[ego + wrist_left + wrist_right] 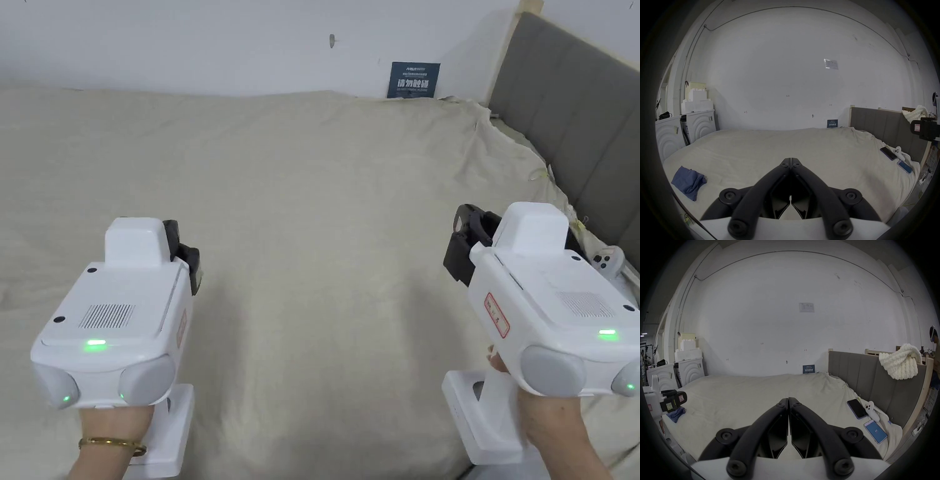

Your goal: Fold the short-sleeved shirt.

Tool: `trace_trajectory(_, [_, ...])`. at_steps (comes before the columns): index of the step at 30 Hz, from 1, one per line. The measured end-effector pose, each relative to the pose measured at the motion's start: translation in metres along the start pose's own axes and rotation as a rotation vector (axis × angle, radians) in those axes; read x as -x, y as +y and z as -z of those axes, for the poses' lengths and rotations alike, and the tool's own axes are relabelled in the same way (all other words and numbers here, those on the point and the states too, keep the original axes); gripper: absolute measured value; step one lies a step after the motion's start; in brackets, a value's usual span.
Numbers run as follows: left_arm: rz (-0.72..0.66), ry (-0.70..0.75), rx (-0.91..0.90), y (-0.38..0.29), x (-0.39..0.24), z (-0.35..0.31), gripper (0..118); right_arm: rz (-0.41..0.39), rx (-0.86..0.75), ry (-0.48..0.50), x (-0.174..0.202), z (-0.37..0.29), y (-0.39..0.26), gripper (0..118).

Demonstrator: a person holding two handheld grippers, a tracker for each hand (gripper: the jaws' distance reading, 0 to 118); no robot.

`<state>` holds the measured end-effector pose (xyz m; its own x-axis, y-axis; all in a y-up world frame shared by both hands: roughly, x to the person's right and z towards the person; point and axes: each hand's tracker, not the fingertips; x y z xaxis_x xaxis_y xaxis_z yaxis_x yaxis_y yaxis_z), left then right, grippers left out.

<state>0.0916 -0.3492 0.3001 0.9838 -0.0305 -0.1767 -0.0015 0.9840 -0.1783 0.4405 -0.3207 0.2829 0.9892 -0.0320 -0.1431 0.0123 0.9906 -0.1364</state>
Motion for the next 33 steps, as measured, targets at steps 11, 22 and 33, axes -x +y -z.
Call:
trace_trajectory(11, [0.005, 0.039, 0.039, -0.016, 0.011, -0.001, 0, -0.031, 0.081, 0.01, 0.014, -0.006, -0.029, 0])
trace_trajectory(22, [0.024, 0.042, 0.033, -0.015, 0.008, -0.001, 0, -0.022, 0.096, 0.025, 0.015, -0.008, -0.033, 0])
trace_trajectory(33, [0.023, 0.039, 0.041, -0.018, 0.008, -0.001, 0, -0.024, 0.101, 0.032, 0.016, -0.009, -0.034, 0])
